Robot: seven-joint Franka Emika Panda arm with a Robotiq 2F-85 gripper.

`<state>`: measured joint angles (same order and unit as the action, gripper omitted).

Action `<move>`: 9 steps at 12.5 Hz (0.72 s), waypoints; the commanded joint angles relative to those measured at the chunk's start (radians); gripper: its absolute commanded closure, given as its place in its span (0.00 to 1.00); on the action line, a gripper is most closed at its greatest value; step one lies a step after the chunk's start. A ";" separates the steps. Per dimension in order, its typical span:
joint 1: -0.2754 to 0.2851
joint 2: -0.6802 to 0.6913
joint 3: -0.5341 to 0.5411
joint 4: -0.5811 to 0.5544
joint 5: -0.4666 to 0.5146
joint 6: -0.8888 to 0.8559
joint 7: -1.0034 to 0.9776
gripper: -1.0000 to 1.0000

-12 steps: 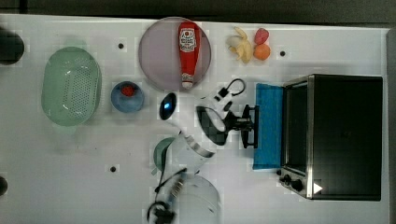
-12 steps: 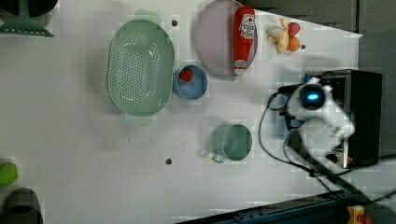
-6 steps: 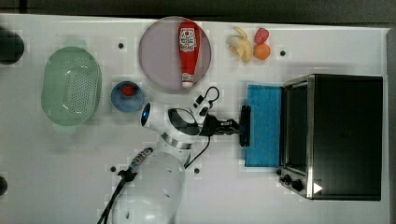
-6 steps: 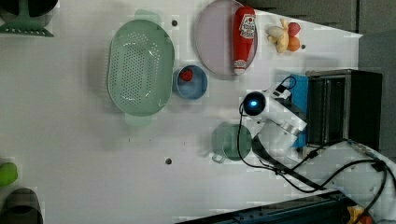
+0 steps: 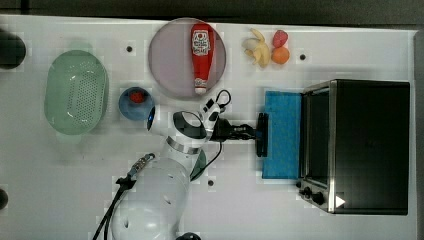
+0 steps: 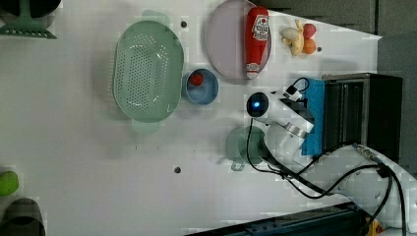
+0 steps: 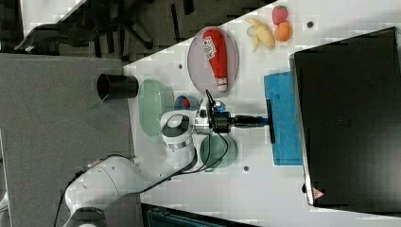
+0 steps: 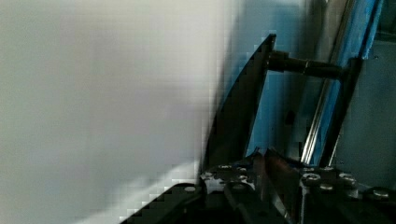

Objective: Flap open oven.

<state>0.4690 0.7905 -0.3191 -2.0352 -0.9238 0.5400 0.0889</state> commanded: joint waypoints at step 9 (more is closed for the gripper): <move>-0.026 -0.415 -0.036 0.022 0.456 0.112 -0.001 0.83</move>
<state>0.4587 0.3923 -0.3411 -2.0254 -0.4810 0.6621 0.0883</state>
